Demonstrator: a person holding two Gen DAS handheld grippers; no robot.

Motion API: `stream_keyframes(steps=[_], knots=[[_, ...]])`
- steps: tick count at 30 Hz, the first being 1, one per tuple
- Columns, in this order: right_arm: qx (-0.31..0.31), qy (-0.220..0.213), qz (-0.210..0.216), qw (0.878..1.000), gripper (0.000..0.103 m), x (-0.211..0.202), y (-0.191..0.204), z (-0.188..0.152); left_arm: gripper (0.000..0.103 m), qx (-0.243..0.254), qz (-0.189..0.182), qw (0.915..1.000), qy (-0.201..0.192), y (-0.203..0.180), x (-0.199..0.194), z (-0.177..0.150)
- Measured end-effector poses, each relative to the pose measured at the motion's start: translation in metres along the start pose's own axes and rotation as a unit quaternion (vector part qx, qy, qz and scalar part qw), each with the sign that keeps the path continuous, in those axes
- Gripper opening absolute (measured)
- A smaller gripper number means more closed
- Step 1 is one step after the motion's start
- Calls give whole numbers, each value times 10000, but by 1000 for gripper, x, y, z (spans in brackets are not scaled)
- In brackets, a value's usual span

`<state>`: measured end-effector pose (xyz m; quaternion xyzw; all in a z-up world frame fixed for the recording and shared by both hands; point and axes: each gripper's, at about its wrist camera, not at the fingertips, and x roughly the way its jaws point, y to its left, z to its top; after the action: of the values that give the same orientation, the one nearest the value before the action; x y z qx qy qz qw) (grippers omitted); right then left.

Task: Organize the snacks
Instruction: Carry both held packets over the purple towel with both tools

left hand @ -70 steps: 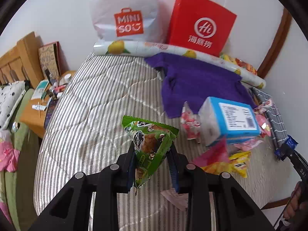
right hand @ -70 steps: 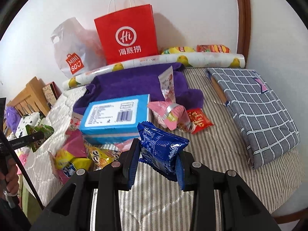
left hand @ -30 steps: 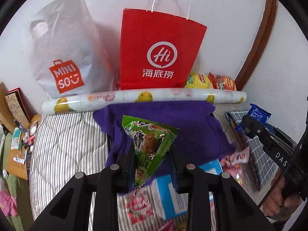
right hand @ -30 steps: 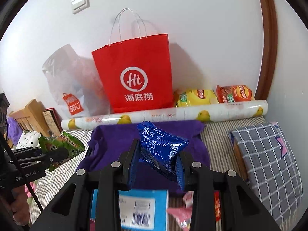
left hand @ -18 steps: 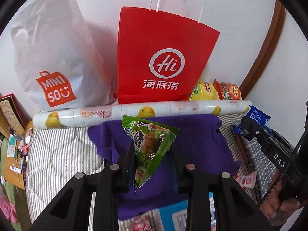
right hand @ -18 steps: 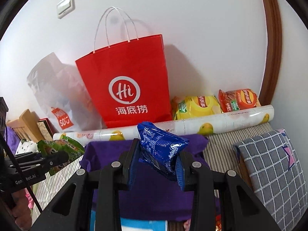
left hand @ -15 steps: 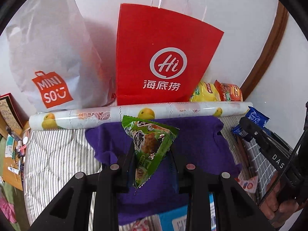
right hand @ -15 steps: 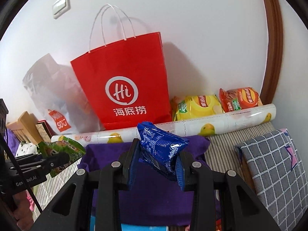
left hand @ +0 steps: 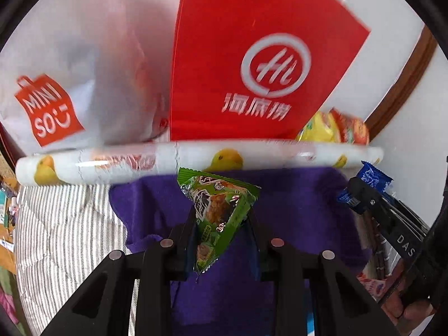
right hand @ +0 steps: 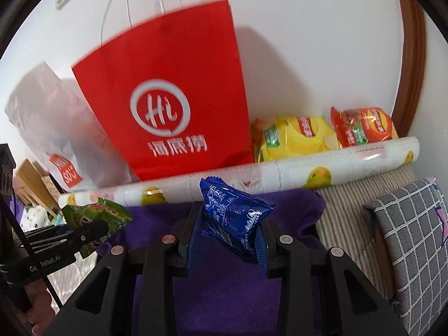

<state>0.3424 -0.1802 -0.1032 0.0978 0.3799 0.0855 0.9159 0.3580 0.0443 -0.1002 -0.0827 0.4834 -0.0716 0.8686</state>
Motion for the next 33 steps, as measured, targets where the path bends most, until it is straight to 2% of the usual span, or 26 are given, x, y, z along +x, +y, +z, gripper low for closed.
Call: stream_keyframes(steps=[5, 18, 33], knots=[[96, 344, -99, 9993, 34, 20, 0, -9, 29, -42, -87, 9999, 134, 7, 16, 2], [230, 709, -353, 9966, 34, 55, -5, -27, 29, -78, -76, 9987, 503, 8, 49, 1], [451, 1071, -418, 9923, 35, 66, -16, -32, 29, 30, 58, 9969, 784, -6, 67, -4]])
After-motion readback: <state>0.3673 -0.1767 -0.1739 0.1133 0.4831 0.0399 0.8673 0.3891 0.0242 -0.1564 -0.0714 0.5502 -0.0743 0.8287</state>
